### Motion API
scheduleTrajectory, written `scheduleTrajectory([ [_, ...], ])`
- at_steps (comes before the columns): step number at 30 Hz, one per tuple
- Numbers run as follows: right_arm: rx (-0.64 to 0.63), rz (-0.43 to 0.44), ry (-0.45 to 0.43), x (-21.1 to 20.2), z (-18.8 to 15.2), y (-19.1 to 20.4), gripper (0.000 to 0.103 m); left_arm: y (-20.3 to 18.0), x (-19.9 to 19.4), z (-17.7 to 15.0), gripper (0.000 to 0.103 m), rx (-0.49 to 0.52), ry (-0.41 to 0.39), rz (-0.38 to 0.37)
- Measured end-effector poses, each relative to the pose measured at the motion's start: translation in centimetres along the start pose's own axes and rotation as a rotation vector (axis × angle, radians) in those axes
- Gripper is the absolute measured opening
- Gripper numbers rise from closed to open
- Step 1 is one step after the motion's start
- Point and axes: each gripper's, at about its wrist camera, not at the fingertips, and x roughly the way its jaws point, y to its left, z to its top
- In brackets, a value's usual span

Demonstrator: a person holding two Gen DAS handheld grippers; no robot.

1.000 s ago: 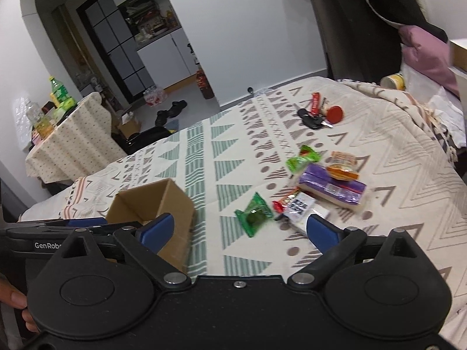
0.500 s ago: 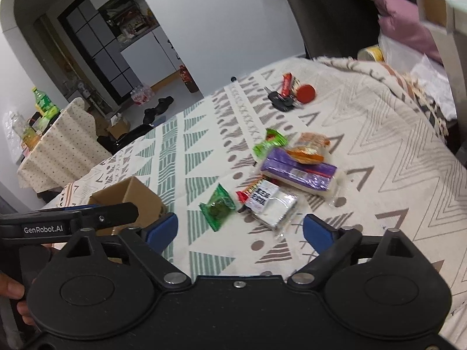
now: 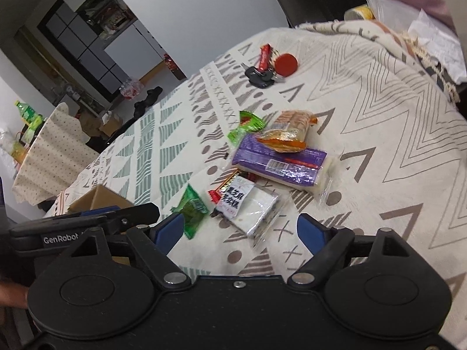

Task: Organize snacks
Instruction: 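Move both grippers back toward the remaining snacks, then grasp the green packet with the left gripper while the right grasps a clear stick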

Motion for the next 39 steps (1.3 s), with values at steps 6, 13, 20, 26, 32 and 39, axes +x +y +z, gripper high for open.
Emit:
scheduleTrajectory([
  [6, 0.029, 0.002, 0.034, 2.3, 0.5, -1.1, 0.082, 0.0, 3.1, 0.5, 0.085, -0.009, 0.038, 0.011],
  [13, 0.066, 0.005, 0.071, 4.7, 0.7, -2.2, 0.078, 0.1, 6.0, 0.6, 0.083, 0.008, 0.069, 0.036],
  [20, 0.083, 0.009, 0.070, 6.3, 1.1, -2.1, 0.077, 0.3, 8.2, 0.5, 0.074, 0.015, 0.100, 0.032],
  [26, 0.050, -0.042, 0.073, 7.3, 1.1, -1.1, 0.060, 0.4, 9.2, 0.2, 0.064, 0.016, 0.127, 0.031],
  [32, 0.070, -0.028, 0.086, 6.8, 1.0, -1.6, 0.033, 0.3, 9.1, 0.0, 0.033, 0.028, 0.130, 0.027],
  [39, 0.052, -0.027, 0.058, 4.4, 0.3, -0.9, 0.012, 0.2, 7.0, -0.4, 0.027, 0.010, 0.106, 0.016],
])
